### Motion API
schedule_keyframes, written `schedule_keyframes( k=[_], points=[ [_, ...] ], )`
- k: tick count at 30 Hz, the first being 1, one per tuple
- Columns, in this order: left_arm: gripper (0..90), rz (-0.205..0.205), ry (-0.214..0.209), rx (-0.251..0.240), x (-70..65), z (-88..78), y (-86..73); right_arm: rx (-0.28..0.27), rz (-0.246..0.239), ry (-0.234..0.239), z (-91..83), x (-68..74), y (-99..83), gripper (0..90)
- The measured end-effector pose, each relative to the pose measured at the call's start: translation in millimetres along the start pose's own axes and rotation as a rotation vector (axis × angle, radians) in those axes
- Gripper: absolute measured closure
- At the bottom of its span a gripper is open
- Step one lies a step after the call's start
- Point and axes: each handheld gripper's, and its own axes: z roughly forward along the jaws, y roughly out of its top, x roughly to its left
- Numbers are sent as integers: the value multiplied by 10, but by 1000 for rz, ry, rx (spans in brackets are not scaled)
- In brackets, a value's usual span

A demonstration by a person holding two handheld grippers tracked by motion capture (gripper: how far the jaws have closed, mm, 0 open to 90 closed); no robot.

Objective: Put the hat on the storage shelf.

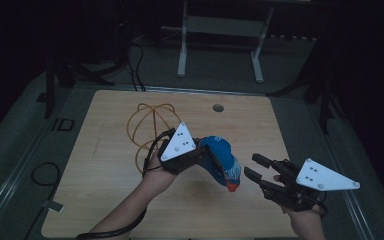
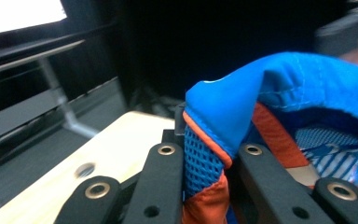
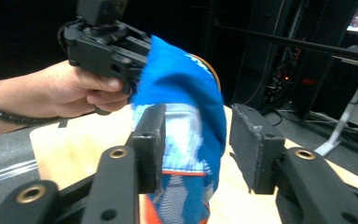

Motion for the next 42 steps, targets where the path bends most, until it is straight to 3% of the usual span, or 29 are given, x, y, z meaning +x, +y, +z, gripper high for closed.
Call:
schedule_keyframes(
  k=[2, 6, 7, 11, 12, 16, 21, 26, 29, 33, 42],
  points=[
    [855, 14, -19, -13, 14, -20, -3, 6, 9, 15, 7, -36, -36, 481],
    [855, 33, -119, -64, 51, -76, -24, 33, -3, 59, 45, -52, -103, 405],
    [855, 36, -160, -92, 58, -96, -36, 45, -12, 63, 57, -49, -116, 415],
    [854, 47, -229, -103, 70, -134, -54, 91, -46, 78, 104, -39, -176, 474],
    [855, 43, -263, -113, 76, -142, -61, 94, -47, 83, 109, -34, -186, 494],
    [854, 37, -303, -147, 80, -170, -77, 99, -53, 116, 132, 8, -224, 530],
    [854, 26, -362, -175, 89, -167, -90, 92, -45, 162, 181, 130, -249, 502],
    [854, 39, -390, -179, 30, -121, -95, 92, -73, 162, 268, 232, -249, 538],
    [854, 43, -397, -171, 6, -101, -105, 95, -74, 137, 304, 239, -255, 641],
    [853, 44, -388, -165, 10, -100, -130, 100, -69, 97, 316, 222, -273, 884],
    [851, 47, -370, -144, 43, -152, -157, 44, -14, 63, 232, 123, -199, 900]
  ],
)
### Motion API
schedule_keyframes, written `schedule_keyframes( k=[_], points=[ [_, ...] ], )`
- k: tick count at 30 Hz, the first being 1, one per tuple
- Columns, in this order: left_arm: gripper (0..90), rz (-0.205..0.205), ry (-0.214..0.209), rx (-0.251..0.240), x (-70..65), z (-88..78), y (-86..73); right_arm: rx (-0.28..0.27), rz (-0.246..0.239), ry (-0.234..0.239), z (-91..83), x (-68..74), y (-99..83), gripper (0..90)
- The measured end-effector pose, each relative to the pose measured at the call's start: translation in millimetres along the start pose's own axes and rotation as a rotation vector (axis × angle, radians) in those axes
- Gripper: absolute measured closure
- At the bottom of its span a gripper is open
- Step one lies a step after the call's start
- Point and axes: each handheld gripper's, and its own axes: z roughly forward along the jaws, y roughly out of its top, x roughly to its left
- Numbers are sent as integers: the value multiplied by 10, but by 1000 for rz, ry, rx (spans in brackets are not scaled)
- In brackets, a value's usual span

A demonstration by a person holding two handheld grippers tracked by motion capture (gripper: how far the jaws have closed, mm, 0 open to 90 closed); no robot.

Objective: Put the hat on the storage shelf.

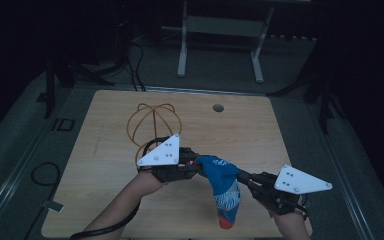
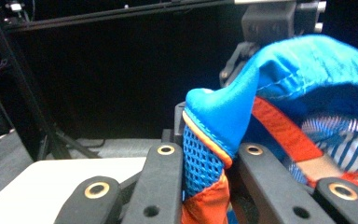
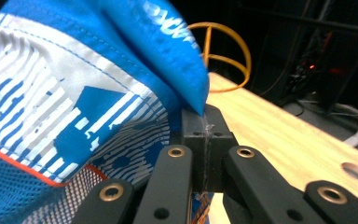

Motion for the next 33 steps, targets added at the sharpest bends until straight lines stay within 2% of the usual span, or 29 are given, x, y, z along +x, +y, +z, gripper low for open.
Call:
schedule_keyframes(
  k=[6, 10, 12, 13, 14, 16, 18, 24, 26, 31, 33],
  points=[
    [848, 50, 2, 35, -63, 5, 8, -38, 17, -7, -81, -82, 109, 900],
    [840, 49, 11, 43, -72, 4, 9, -35, 9, -15, -88, -94, 162, 900],
    [773, 50, 20, 59, -81, -4, 9, -29, 10, -20, -79, -104, 184, 900],
    [688, 57, 29, 70, -86, -16, 9, -27, 16, -18, -72, -130, 203, 900],
    [688, 57, 35, 74, -92, -31, 9, -27, 16, -18, -72, -130, 203, 900],
    [611, 67, 70, 90, -114, -68, 10, -24, 17, -19, -60, -140, 213, 900],
    [596, 74, 87, 97, -131, -118, 1, -27, 18, -19, -57, -152, 225, 900],
    [561, 46, 129, 108, -143, -299, -63, -39, 19, -30, -68, -168, 279, 900],
    [529, 42, 146, 115, -149, -349, -90, -39, 18, -33, -53, -173, 316, 900],
    [513, 33, 186, 123, -173, -486, -149, -46, 12, -47, -37, -198, 368, 900],
    [502, 7, 209, 123, -201, -591, -209, -60, 19, -60, -46, -249, 428, 900]
  ],
)
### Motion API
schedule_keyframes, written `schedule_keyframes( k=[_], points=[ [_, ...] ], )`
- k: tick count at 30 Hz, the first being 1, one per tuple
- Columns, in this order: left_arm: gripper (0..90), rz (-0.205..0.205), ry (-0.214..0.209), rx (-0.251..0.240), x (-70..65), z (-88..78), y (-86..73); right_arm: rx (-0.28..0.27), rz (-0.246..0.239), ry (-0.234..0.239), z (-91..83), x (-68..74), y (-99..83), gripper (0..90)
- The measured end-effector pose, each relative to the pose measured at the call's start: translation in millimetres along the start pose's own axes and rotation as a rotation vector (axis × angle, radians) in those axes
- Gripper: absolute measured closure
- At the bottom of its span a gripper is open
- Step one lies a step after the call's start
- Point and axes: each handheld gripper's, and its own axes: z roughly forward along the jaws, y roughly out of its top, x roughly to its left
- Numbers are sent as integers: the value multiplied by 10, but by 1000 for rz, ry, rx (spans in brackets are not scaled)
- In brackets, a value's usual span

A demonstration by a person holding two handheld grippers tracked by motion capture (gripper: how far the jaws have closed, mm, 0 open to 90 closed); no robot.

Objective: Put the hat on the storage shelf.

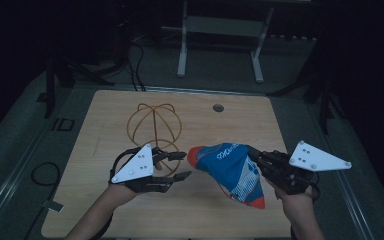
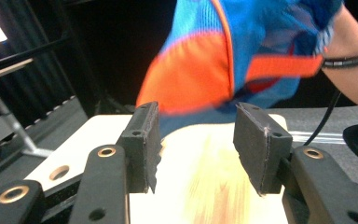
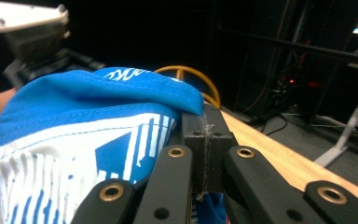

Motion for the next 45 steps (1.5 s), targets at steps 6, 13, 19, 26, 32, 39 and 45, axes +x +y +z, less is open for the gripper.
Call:
schedule_keyframes(
  k=[6, 13, 19, 26, 32, 39, 45],
  points=[
    [440, -13, 49, 33, -28, -143, -161, -17, 5, -36, 41, -115, 127, 900],
    [281, -84, 145, 59, -53, -342, -454, -25, 12, -74, 185, -237, 244, 900],
    [92, -161, 224, 66, -106, -467, -802, -28, 17, -87, 330, -310, 367, 900],
    [13, -213, 364, 130, -225, -546, -1170, -15, 13, -84, 606, -352, 503, 900],
    [14, -232, 443, 111, -371, -614, -1404, 7, 21, -69, 909, -370, 607, 900],
    [14, -240, 498, 111, -437, -675, -1569, 38, 8, -63, 1303, -312, 710, 900],
    [14, -241, 531, 100, -419, -711, -1615, 66, 15, -37, 1743, -249, 783, 900]
  ],
)
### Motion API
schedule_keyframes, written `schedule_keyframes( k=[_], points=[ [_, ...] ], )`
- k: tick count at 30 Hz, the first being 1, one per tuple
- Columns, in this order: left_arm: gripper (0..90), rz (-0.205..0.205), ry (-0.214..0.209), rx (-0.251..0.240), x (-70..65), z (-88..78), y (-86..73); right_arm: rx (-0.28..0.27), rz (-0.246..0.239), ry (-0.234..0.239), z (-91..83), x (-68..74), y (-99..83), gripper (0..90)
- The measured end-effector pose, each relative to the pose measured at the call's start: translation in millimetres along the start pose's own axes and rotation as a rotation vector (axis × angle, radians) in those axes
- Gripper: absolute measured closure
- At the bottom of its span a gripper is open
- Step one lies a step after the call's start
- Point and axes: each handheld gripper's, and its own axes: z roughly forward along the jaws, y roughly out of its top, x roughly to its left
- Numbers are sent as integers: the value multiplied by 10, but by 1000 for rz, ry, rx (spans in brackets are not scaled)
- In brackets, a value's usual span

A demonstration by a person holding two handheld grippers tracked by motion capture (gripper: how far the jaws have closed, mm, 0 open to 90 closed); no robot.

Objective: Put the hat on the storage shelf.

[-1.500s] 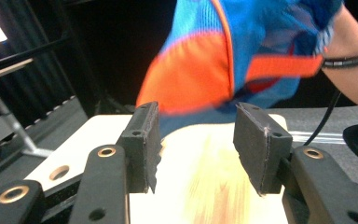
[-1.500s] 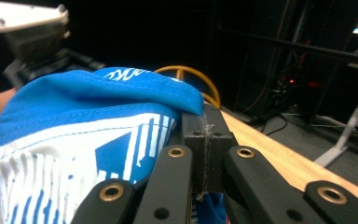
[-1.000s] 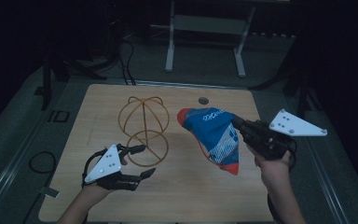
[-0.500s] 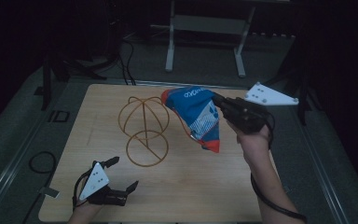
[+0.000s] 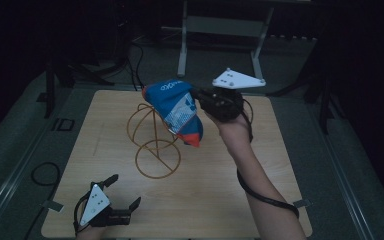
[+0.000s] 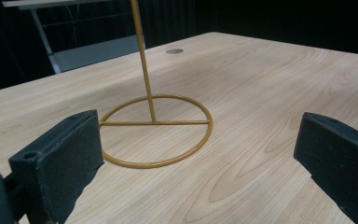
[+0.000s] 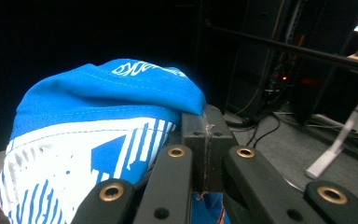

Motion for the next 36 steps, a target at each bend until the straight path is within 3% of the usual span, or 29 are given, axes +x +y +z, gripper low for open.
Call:
schedule_keyframes(
  k=[2, 13, 19, 23, 28, 36],
  points=[
    [14, -3, 5, -8, 11, -11, -7, 16, -11, -2, 136, 53, 28, 900],
    [14, -20, 27, -18, 78, -58, -54, 87, -17, 111, 763, 406, 55, 900],
    [14, -31, 28, -16, 93, -59, -65, 98, -9, 155, 891, 503, 84, 900],
    [15, -45, 27, -23, 104, -63, -62, 94, -17, 158, 911, 528, 92, 900],
    [15, -45, 24, -18, 105, -61, -69, 144, -4, 173, 1012, 492, -8, 900],
    [15, -49, 16, -8, 107, -38, -81, 180, -6, 190, 1090, 516, -112, 895]
  ],
)
